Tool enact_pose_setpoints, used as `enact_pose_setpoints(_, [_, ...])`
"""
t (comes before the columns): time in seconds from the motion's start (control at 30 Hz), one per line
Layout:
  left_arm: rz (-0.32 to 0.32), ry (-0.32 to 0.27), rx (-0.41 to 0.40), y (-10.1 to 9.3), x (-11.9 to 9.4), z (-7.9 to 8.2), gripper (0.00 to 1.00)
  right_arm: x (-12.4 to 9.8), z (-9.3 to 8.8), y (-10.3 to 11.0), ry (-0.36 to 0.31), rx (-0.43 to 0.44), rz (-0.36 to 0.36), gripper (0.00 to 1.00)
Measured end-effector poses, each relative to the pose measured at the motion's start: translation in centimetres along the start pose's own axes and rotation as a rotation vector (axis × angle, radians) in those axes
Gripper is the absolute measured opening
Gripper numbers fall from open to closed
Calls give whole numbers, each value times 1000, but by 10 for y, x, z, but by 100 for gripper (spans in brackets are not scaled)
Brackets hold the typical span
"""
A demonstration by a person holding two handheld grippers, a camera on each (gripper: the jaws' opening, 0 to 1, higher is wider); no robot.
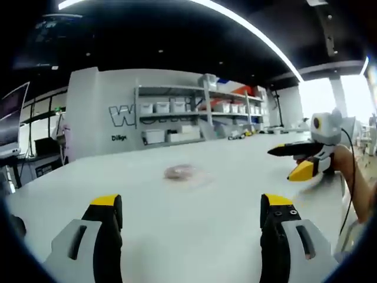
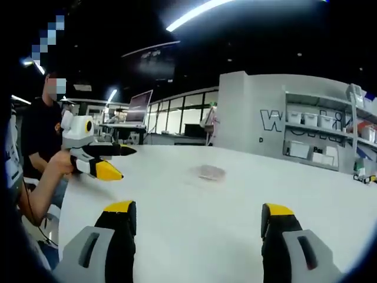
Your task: Open the resealable bag by pulling the two sides of the seal apart until the entire bag opening is separated and visibly accessible.
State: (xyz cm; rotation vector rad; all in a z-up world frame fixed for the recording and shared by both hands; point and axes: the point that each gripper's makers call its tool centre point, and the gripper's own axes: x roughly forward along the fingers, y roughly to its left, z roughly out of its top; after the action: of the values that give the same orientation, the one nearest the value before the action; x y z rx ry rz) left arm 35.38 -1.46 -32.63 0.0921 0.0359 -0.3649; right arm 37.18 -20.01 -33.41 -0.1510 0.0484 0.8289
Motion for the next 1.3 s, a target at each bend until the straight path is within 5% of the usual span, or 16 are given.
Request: enact_pose_setpoints(1.3, [-6,5,4,1,2,-3,97,3,-3,0,6,-6,0,87])
